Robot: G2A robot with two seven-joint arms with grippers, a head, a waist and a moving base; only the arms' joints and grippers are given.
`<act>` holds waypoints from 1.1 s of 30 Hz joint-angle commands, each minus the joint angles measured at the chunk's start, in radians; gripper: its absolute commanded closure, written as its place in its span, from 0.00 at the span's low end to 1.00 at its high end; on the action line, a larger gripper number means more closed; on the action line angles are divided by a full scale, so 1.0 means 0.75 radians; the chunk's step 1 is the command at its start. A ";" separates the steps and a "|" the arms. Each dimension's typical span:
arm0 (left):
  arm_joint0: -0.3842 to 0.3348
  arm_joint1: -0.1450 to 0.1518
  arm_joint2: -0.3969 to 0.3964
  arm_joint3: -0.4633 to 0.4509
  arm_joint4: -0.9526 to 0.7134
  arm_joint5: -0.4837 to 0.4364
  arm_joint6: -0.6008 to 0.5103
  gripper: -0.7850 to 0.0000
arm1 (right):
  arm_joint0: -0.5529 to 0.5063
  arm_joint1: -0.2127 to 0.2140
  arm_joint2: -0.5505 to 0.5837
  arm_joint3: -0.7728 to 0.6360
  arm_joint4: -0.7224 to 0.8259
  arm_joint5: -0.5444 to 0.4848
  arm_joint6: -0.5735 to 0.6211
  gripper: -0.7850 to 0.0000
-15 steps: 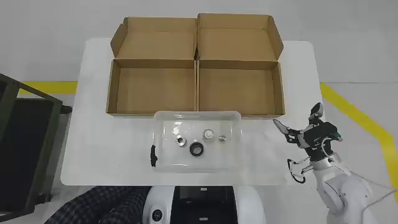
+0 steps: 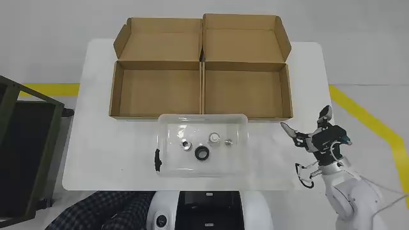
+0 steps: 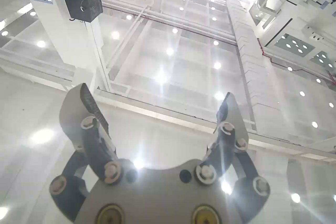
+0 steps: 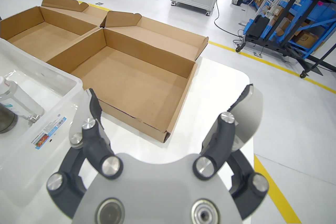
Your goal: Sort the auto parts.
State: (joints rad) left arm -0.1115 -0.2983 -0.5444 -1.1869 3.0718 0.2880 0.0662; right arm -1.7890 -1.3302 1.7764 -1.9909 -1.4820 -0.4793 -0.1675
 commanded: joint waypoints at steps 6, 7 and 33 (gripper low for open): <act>0.000 0.000 0.000 0.000 0.000 0.000 0.000 0.00 | 0.000 0.000 0.000 0.000 0.000 0.000 0.000 0.00; 0.000 0.000 0.000 0.000 0.000 0.000 0.000 0.00 | 0.000 0.000 -0.004 0.003 0.001 -0.004 0.005 0.00; 0.000 0.000 0.000 0.000 0.000 0.000 0.000 0.00 | 0.193 0.055 -0.369 -0.037 0.054 -0.572 0.347 0.00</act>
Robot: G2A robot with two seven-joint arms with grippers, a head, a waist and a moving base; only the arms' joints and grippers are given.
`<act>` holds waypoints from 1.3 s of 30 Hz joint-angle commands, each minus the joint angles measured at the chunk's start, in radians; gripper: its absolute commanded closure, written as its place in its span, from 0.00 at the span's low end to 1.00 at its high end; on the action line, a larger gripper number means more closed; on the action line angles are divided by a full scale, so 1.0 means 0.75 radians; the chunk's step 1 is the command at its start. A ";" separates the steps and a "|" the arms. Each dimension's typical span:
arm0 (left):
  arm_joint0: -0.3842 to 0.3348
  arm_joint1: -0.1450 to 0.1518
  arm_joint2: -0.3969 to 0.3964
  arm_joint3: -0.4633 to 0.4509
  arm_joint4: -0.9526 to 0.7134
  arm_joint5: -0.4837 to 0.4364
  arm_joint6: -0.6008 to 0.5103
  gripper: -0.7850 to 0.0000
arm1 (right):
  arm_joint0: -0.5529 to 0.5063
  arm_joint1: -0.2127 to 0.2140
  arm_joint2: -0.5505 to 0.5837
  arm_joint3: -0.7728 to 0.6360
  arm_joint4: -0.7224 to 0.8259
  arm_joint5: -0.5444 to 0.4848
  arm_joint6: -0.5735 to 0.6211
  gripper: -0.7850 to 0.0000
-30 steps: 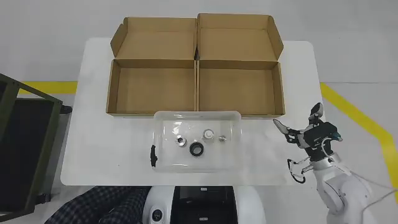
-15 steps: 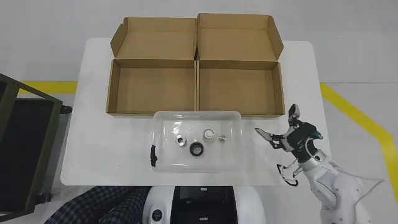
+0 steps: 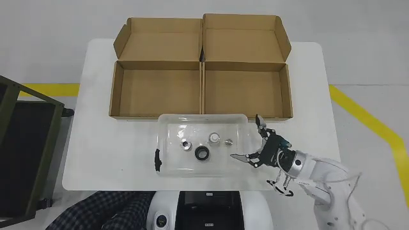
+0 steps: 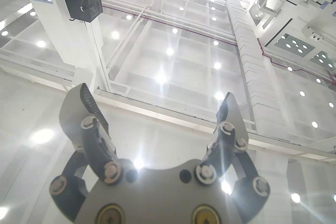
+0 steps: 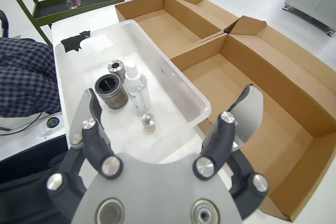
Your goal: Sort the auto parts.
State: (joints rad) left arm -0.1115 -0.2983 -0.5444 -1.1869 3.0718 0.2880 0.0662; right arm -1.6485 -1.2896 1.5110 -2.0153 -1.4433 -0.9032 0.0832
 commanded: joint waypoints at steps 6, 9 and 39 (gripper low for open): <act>0.000 0.000 0.000 0.000 0.000 0.000 0.000 0.00 | 0.059 0.009 -0.110 0.005 0.019 -0.056 0.103 0.00; 0.000 0.000 0.000 0.000 0.000 0.000 0.000 0.00 | 0.102 0.013 -0.164 0.015 0.022 -0.079 0.171 0.00; 0.000 0.000 0.000 0.000 0.000 0.000 0.000 0.00 | 0.374 0.047 -0.372 0.216 0.105 -0.007 0.511 0.21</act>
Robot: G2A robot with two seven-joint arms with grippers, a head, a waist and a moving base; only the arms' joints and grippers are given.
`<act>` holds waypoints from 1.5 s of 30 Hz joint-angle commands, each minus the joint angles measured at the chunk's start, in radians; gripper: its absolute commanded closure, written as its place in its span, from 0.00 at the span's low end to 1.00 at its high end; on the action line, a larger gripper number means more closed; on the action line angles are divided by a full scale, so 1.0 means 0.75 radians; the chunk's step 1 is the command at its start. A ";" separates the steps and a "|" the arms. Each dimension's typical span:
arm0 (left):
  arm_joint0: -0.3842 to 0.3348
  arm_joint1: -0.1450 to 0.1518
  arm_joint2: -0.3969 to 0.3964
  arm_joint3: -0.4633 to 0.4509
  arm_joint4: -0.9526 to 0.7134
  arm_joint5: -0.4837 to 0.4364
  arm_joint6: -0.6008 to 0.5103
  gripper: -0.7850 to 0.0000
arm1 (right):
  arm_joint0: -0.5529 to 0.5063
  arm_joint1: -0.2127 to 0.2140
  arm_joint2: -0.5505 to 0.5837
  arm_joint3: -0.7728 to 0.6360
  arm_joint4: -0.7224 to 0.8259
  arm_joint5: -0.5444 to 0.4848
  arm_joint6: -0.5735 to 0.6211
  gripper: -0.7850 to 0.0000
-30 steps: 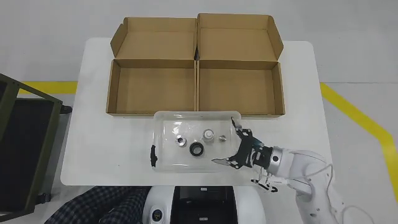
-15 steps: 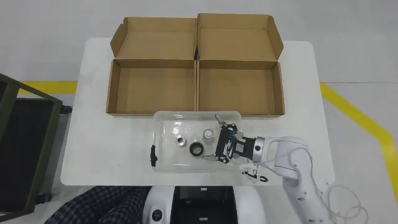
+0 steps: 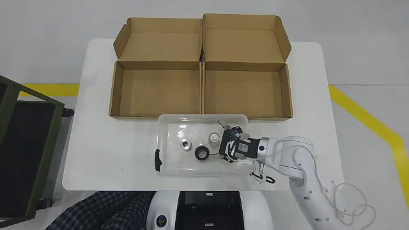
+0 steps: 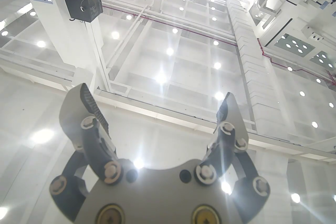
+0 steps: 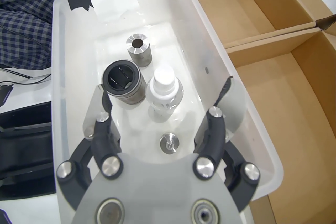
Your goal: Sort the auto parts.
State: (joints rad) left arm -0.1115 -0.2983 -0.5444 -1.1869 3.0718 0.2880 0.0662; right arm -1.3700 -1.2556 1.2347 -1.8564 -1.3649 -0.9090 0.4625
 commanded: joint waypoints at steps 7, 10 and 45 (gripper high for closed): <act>0.000 0.000 0.000 0.000 0.000 0.000 0.000 0.00 | 0.028 0.011 -0.021 0.038 0.014 0.010 0.017 0.36; 0.000 0.000 0.000 0.000 0.000 0.000 0.000 0.00 | 0.037 0.015 -0.024 0.045 0.021 0.016 0.017 0.41; 0.000 0.000 0.000 0.000 0.000 0.000 0.000 0.00 | 0.060 0.066 -0.038 -0.099 0.102 0.030 -0.118 1.00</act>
State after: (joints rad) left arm -0.1115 -0.2983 -0.5444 -1.1869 3.0718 0.2880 0.0662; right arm -1.3266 -1.2068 1.2059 -1.9248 -1.2921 -0.8834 0.3868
